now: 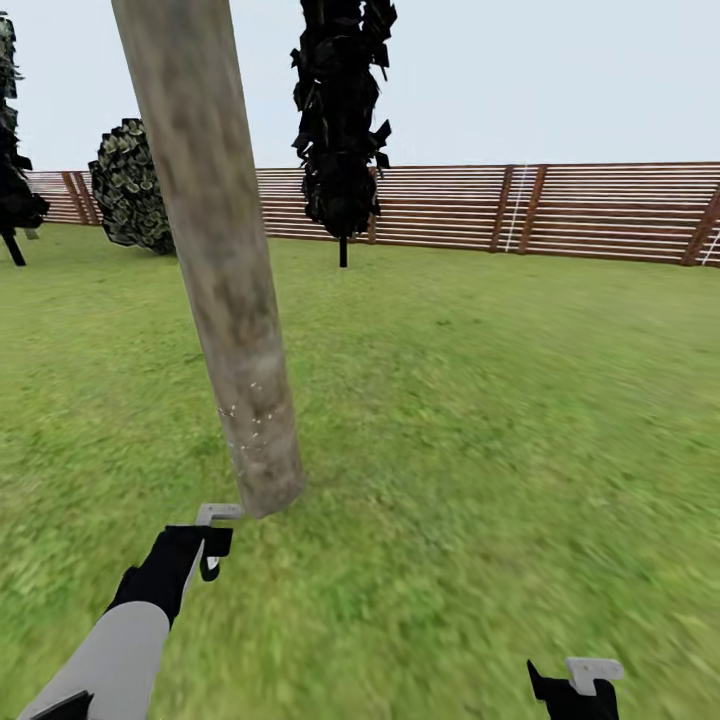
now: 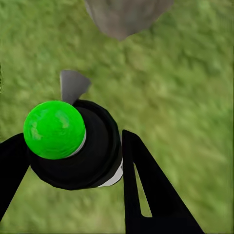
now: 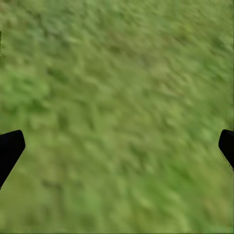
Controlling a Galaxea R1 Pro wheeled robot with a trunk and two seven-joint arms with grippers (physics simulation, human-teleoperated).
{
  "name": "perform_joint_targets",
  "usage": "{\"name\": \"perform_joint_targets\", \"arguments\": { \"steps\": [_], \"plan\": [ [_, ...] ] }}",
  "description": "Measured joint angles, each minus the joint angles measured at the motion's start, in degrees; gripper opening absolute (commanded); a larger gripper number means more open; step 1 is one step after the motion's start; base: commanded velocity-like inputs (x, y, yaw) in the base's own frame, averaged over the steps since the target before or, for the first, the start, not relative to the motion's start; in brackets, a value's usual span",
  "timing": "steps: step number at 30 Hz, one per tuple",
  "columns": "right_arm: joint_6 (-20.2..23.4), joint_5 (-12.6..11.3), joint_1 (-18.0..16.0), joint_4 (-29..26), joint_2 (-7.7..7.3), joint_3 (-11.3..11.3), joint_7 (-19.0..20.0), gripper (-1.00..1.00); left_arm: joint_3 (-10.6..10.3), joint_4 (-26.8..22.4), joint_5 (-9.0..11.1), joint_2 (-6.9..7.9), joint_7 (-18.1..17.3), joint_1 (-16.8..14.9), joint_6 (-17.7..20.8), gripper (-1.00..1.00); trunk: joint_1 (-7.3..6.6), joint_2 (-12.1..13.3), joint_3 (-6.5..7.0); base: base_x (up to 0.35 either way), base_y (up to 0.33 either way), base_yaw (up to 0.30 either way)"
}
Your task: In the garden, pick up the pesticide atomizer on the floor and spray pesticide onto both trees until each tree trunk is fully covered.
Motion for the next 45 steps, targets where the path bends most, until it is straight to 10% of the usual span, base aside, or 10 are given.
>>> {"name": "perform_joint_targets", "arguments": {
  "steps": [12,45],
  "plan": [
    [-0.1,-0.1,0.0,-0.2,-0.09,0.0,0.0,1.0,3.6,0.3,2.3,0.58,2.3,3.0,-4.7,-1.0,0.02,0.0,-0.01,0.161,-0.239,0.158],
    [-0.1,0.0,0.0,-1.3,-0.11,0.0,0.0,1.0,3.4,3.3,4.0,-0.05,3.4,4.3,-7.0,-1.0,-0.01,0.0,0.0,0.13,-0.239,0.107]
  ]
}}
